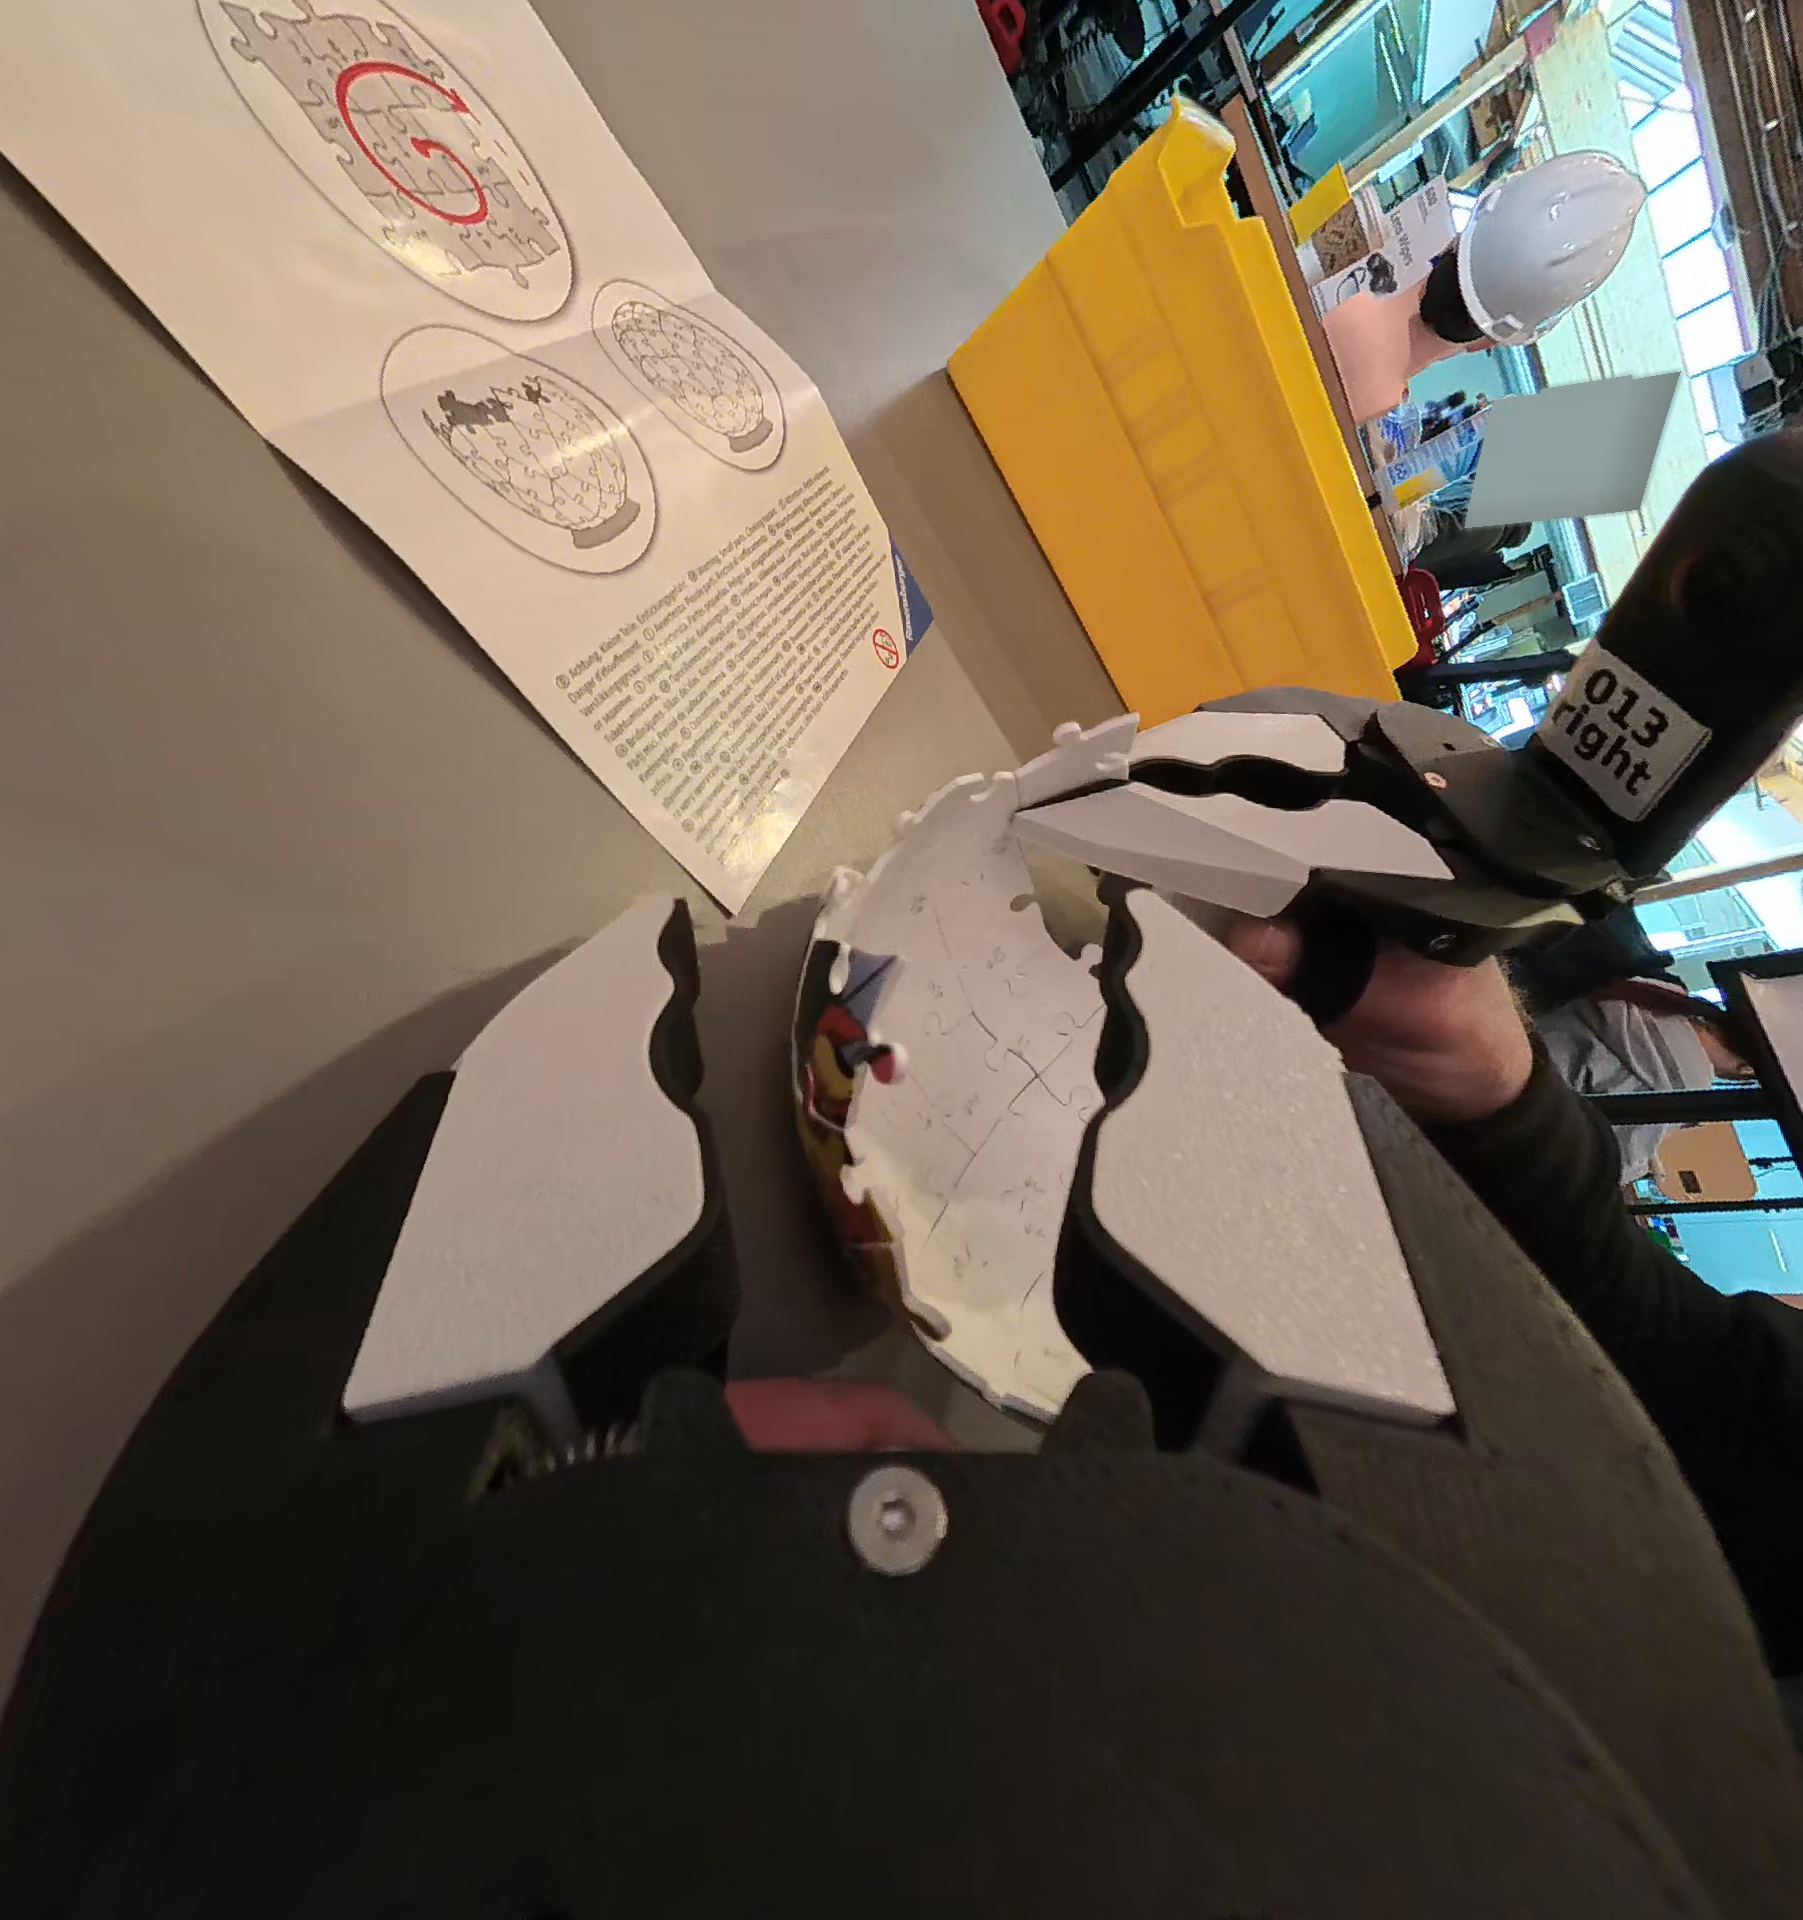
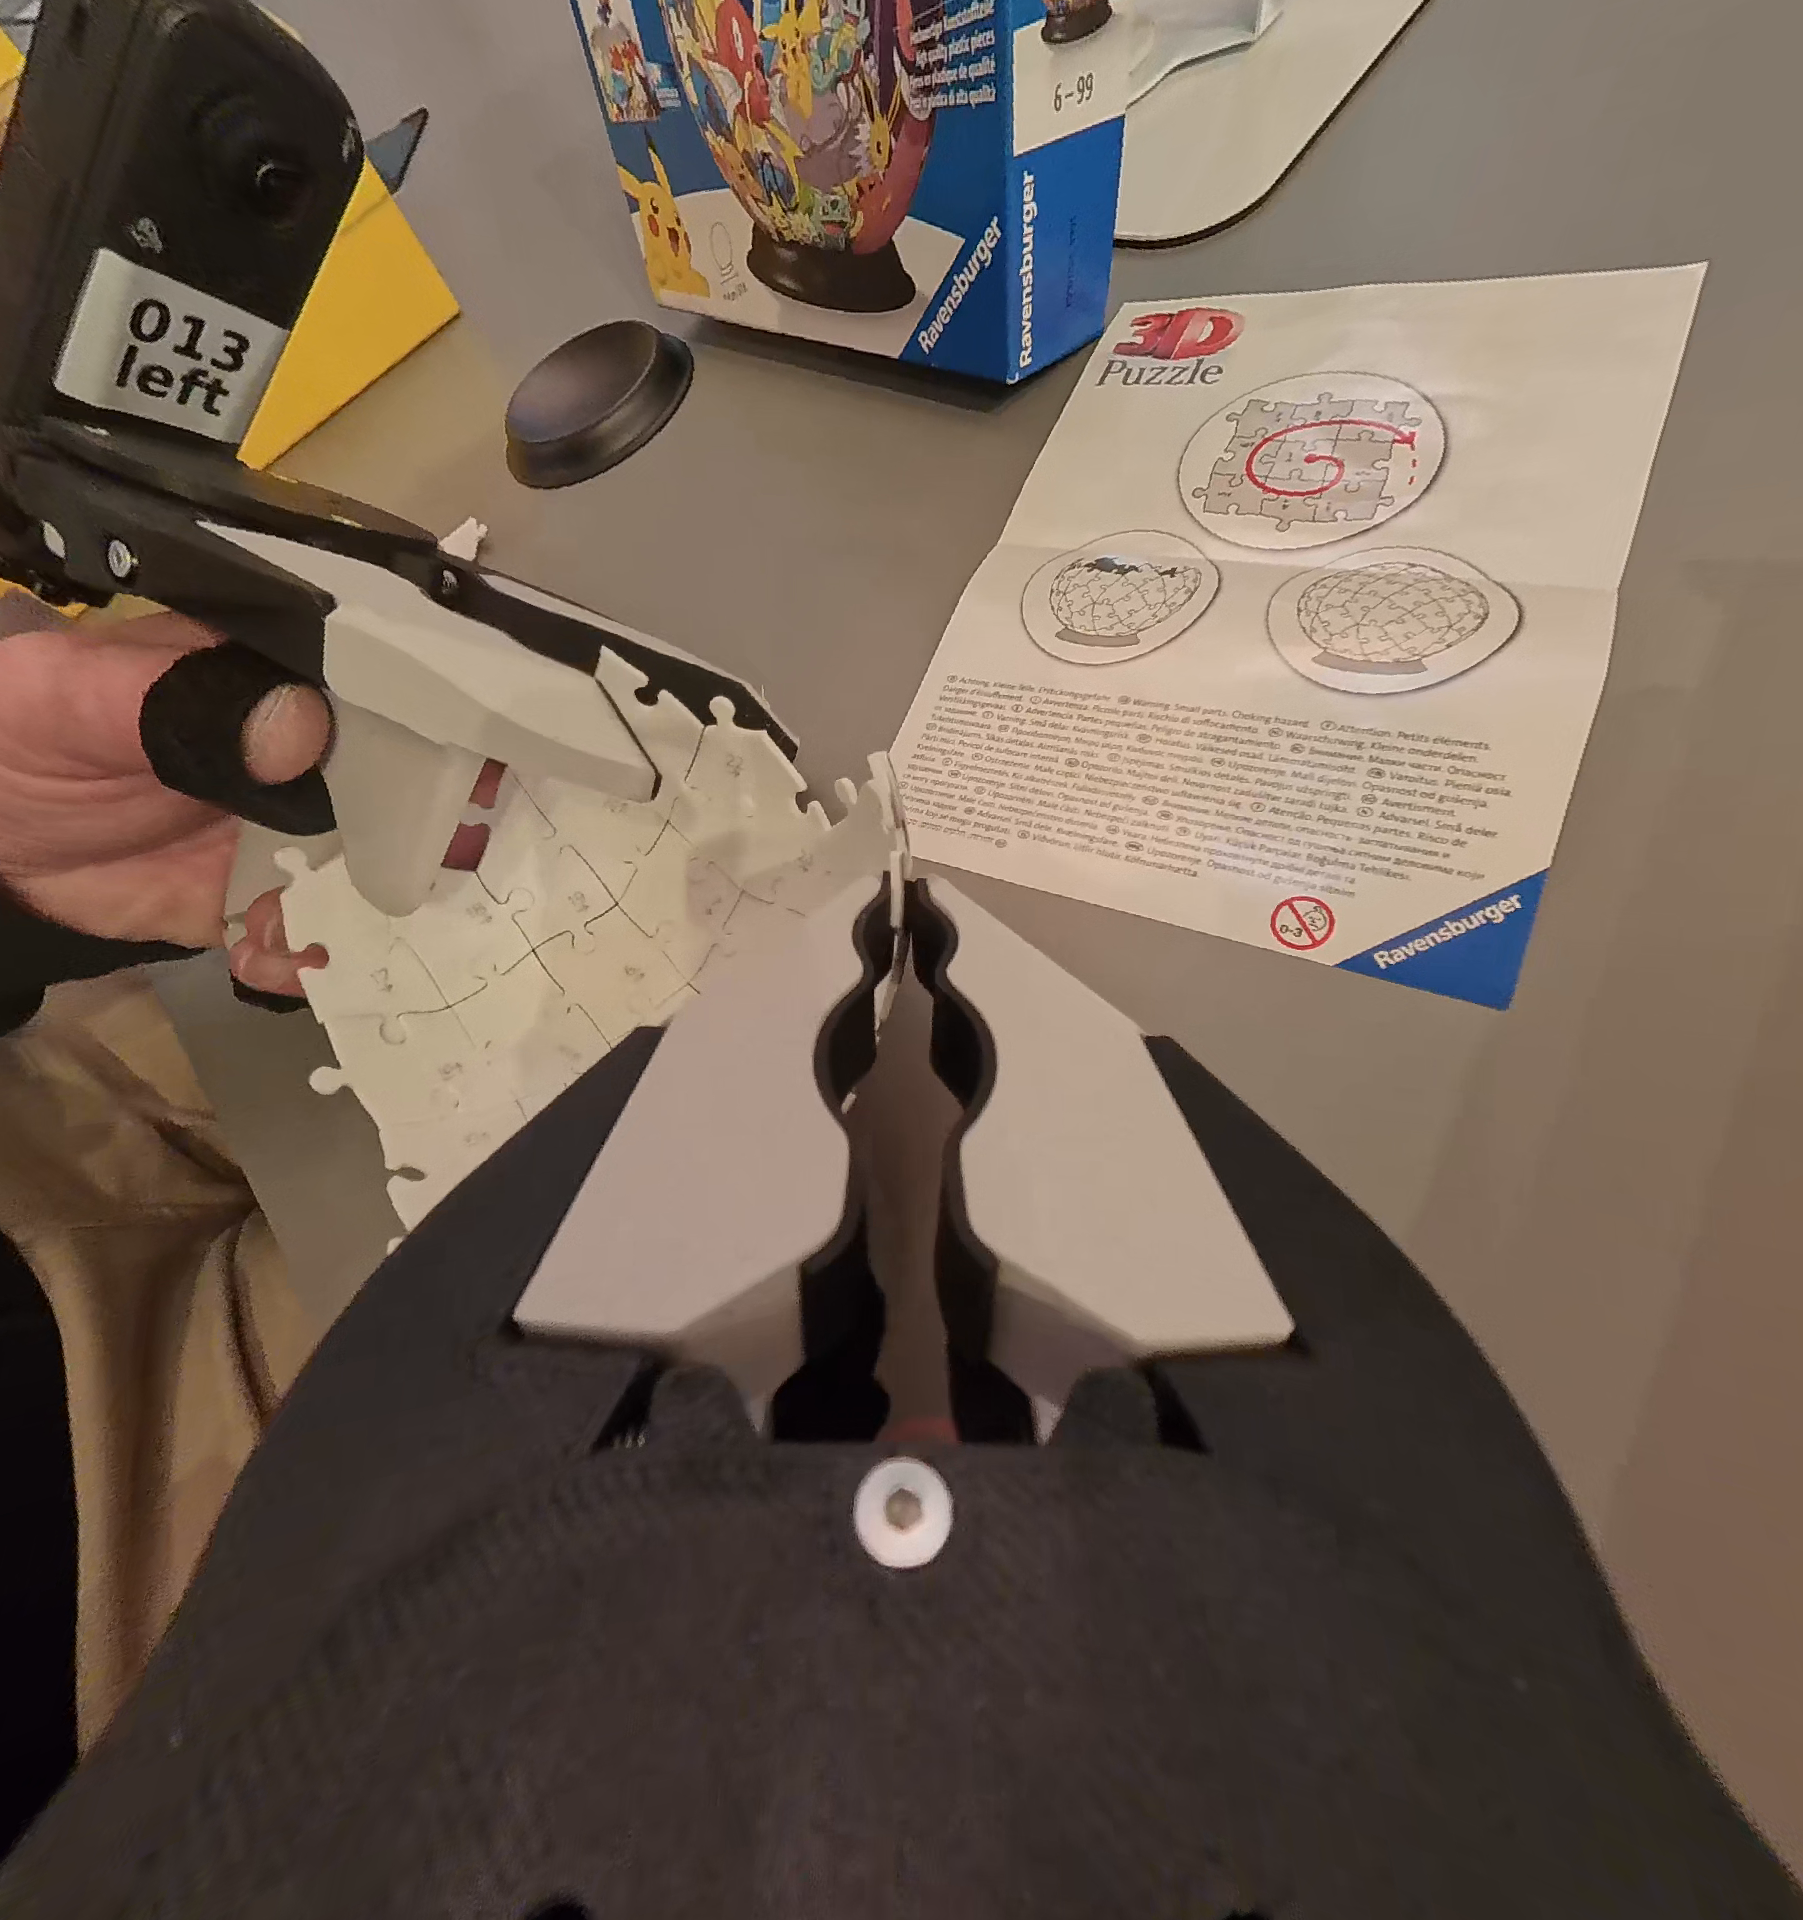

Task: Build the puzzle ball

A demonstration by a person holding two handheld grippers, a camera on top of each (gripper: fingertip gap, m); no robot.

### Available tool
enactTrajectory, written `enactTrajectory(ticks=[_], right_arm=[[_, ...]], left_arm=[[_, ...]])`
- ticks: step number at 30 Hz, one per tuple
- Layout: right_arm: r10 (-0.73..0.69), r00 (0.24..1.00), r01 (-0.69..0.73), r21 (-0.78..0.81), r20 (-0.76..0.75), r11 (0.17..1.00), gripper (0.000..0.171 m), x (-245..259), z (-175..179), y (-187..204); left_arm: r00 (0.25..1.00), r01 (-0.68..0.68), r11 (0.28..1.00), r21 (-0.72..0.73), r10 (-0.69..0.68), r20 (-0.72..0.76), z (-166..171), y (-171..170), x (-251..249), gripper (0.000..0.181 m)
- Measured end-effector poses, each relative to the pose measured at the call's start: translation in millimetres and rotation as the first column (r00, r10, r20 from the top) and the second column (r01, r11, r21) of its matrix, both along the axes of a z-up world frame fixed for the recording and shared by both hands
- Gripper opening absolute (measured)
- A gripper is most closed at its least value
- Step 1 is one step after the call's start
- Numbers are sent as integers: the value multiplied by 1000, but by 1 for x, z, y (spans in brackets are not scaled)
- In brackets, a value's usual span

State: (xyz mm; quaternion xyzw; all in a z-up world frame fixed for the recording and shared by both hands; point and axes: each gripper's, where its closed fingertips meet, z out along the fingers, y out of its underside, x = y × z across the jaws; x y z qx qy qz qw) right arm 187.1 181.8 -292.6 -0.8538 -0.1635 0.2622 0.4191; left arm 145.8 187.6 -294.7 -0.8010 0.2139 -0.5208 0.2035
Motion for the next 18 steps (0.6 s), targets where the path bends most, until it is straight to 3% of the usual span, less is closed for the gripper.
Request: enactTrajectory(ticks=[8, 18], right_arm=[[-41, 995, 38, -36, -88, 999, 1, 1, -1, 2], [-19, 996, 18, -11, -82, 1000, 20, 3, 7, -2]], left_arm=[[1000, 6, 1000, -5, -6, -4, -2, -6, 2, 73], [1000, -4, 1000, 3, 4, 1, 1, -4, -1, 73]])
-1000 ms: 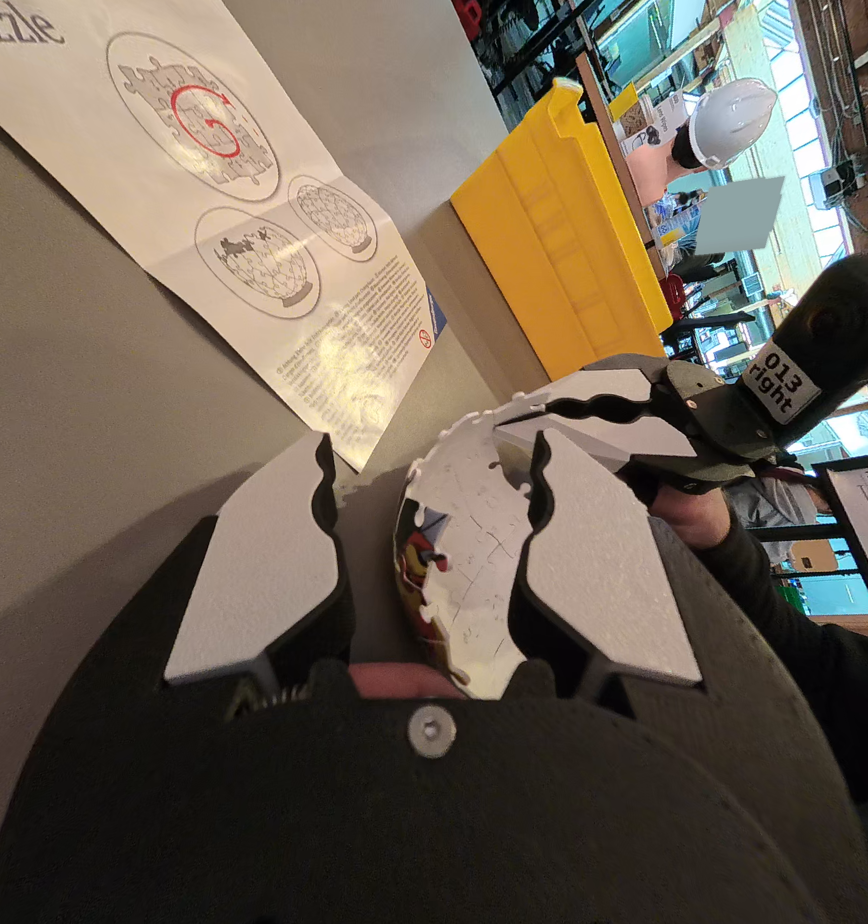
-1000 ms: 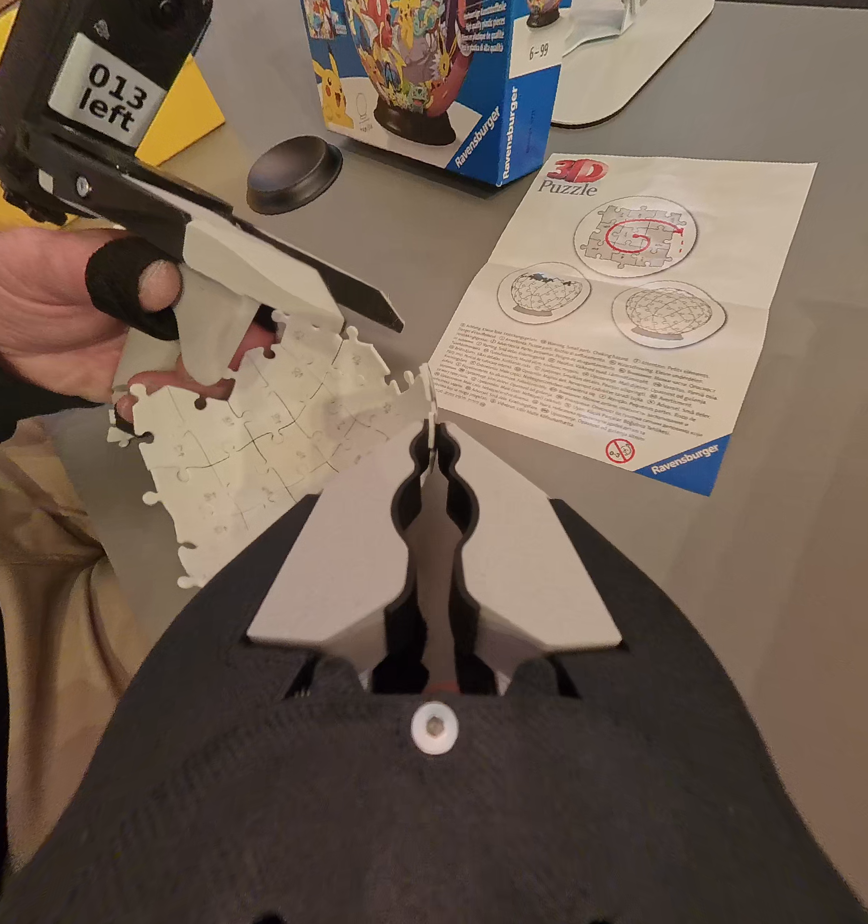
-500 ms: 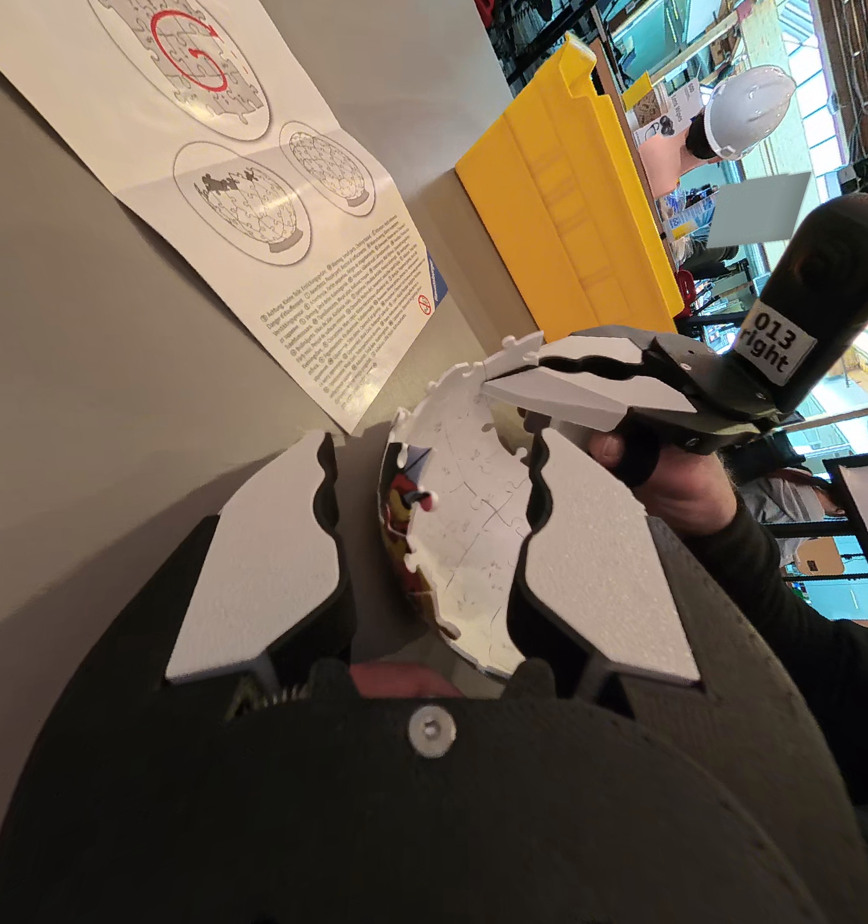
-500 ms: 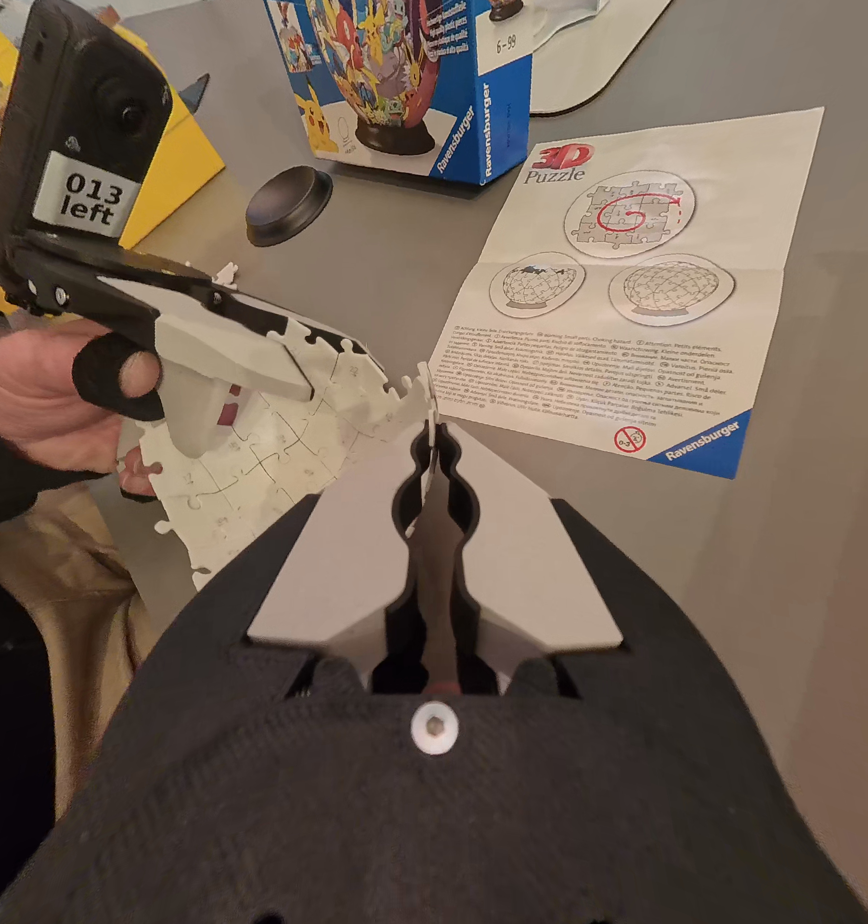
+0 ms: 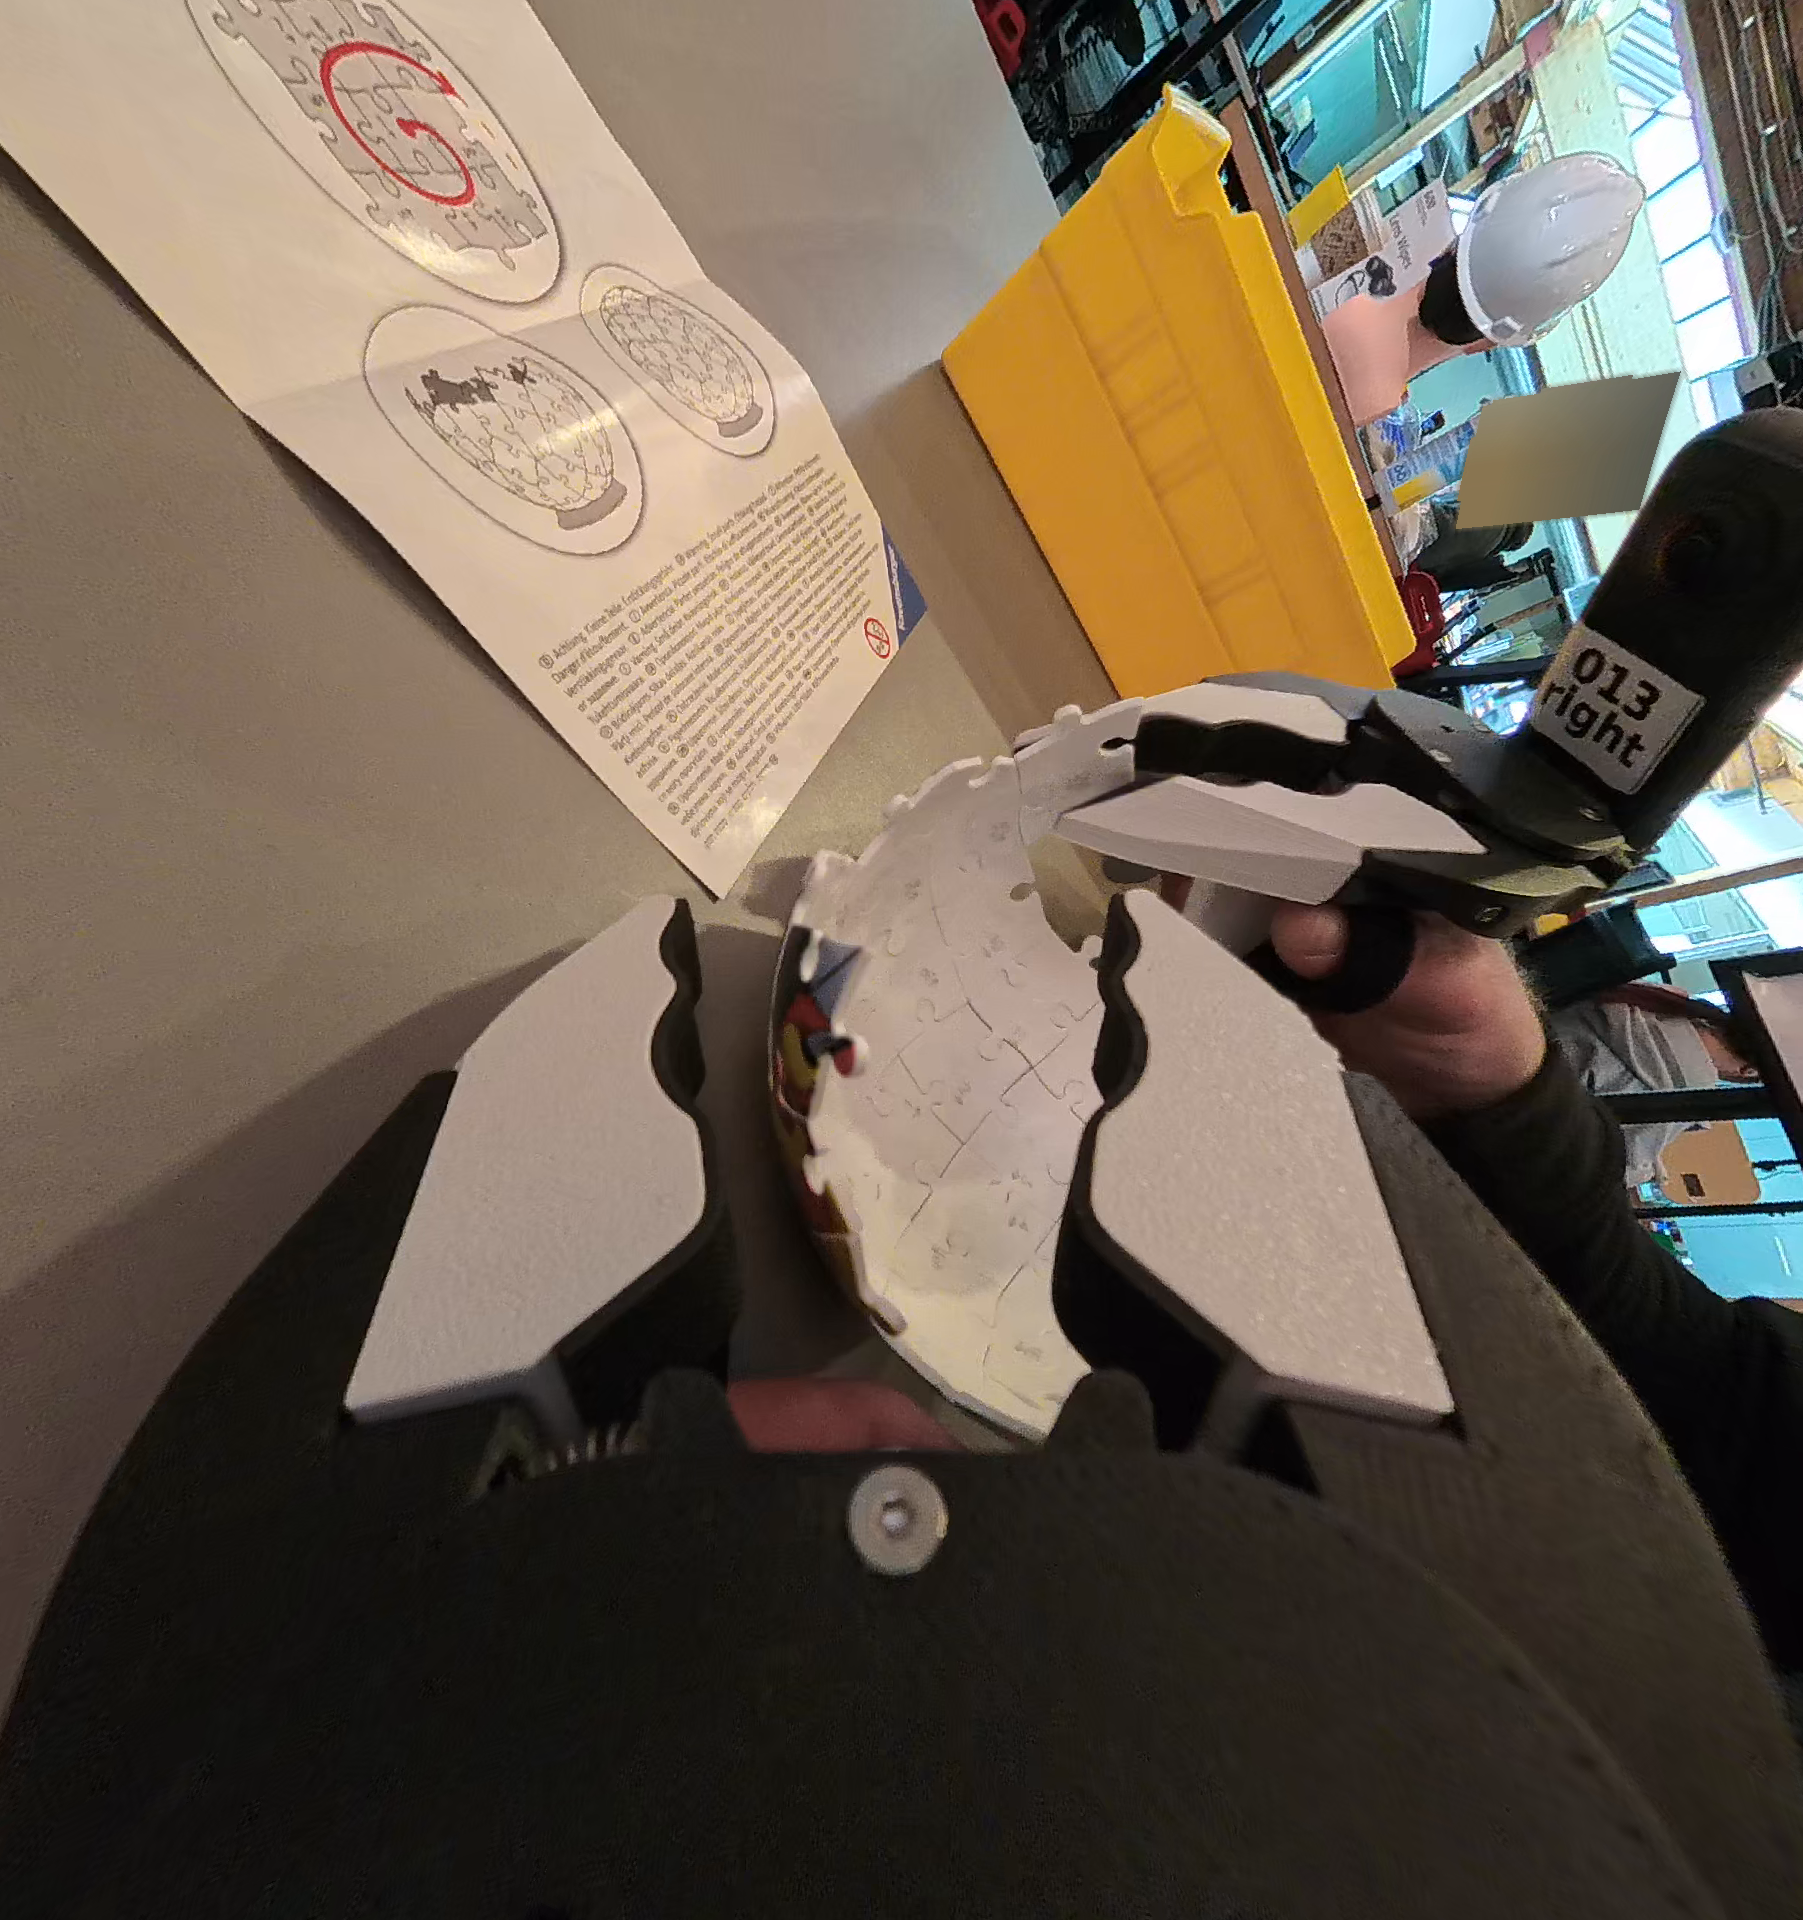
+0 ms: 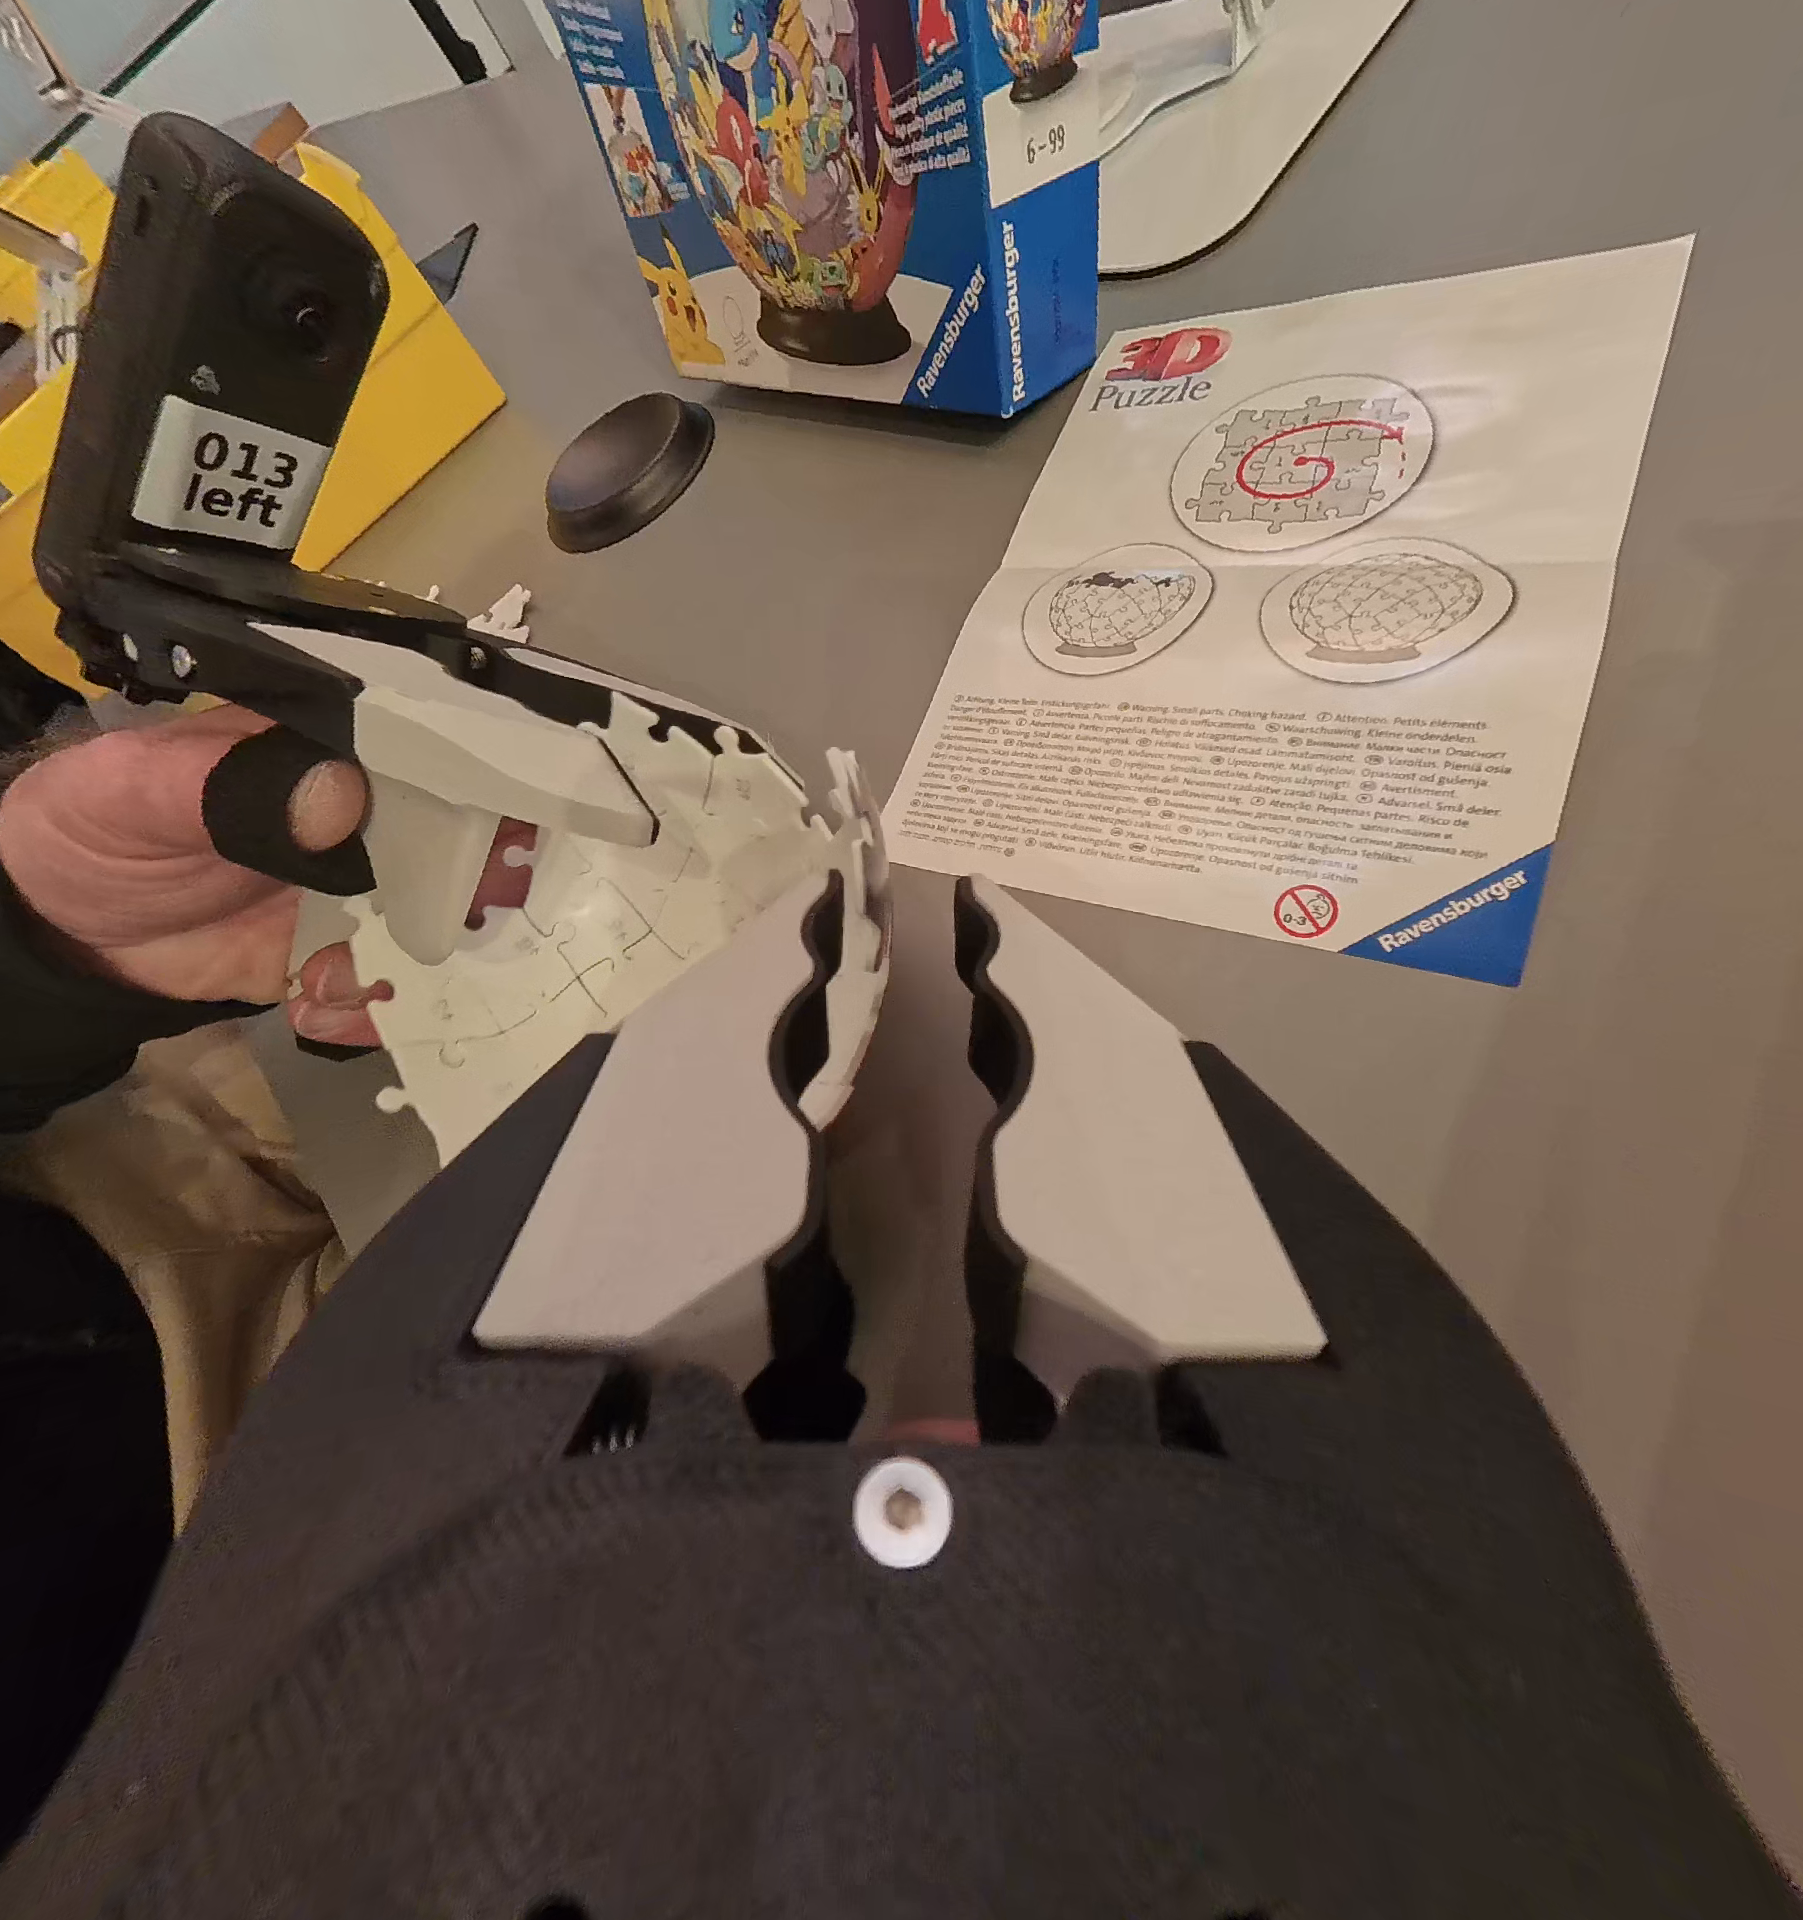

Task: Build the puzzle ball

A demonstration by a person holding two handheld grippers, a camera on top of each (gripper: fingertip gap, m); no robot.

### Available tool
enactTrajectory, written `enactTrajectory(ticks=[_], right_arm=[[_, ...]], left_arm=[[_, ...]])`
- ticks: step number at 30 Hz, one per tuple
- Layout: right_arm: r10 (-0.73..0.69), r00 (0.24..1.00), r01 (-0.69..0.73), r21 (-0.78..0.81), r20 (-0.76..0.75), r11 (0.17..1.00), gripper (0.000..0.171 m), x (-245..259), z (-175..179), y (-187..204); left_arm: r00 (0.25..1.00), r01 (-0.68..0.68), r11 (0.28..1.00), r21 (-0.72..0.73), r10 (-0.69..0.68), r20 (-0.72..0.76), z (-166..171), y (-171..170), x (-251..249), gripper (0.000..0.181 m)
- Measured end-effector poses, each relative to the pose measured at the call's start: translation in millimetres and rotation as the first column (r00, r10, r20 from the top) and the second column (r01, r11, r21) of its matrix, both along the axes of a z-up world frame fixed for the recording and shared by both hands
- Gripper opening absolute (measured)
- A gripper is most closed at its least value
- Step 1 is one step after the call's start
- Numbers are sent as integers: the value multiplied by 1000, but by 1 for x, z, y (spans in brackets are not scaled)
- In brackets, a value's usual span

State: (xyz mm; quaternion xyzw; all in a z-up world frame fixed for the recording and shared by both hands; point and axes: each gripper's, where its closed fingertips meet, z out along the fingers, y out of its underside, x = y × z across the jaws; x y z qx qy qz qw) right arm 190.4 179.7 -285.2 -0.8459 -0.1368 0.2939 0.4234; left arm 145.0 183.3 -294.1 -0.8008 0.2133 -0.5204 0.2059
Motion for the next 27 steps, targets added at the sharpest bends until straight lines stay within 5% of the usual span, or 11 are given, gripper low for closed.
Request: enactTrajectory(ticks=[10, 20, 27], right_arm=[[42, 999, -42, 21, 9, 999, 28, 14, 21, -31], [356, 879, -334, -123, 316, 935, 31, 12, -33, -110], [353, 844, -351, -80, 403, 933, 14, 7, -48, -111]], left_arm=[[999, 15, 999, 47, -13, -37, 1, -2, -4, 75], [998, -4, 998, 65, 8, -57, 0, -7, -13, 75], [996, -21, 992, 127, 33, -88, 6, -8, -19, 76]])
